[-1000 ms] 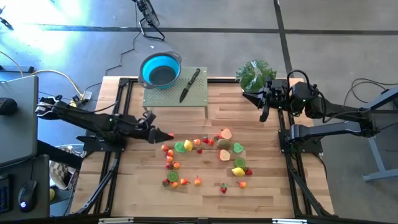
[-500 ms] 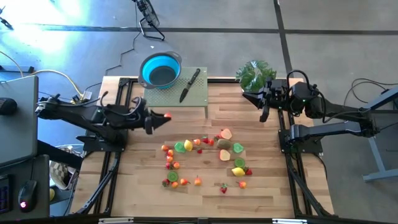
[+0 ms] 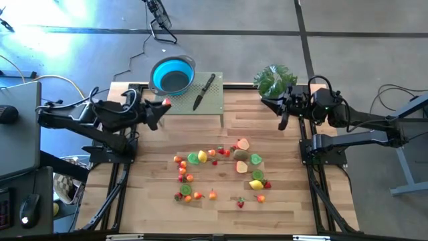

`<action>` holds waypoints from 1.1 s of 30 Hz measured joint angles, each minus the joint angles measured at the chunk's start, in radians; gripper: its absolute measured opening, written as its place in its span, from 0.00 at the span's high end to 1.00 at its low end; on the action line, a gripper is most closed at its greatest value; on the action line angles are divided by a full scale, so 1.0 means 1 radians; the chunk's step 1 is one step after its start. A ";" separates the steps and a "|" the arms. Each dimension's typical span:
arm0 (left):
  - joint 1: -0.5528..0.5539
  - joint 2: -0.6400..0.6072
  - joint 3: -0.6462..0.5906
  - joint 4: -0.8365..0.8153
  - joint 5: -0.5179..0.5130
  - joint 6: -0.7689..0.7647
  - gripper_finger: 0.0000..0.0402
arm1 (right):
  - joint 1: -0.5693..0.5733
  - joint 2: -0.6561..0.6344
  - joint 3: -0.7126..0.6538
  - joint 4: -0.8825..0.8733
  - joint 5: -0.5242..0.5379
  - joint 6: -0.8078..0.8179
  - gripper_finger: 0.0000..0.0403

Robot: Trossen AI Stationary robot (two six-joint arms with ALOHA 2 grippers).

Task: Pick & Place Fruit
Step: Put the orange pear into the strainer bowl on the shelf

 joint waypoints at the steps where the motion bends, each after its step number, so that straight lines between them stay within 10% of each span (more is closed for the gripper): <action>1: 0.000 0.000 0.008 0.000 -0.016 0.017 0.68 | 0.000 0.005 0.000 0.007 0.008 0.000 0.99; 10: 0.167 -0.005 0.066 -0.069 0.043 0.091 0.68 | -0.008 0.043 0.001 0.046 0.061 -0.015 0.99; 33: 0.851 0.120 0.069 -0.115 0.689 0.163 0.68 | -0.065 0.119 0.000 0.108 0.058 0.008 0.99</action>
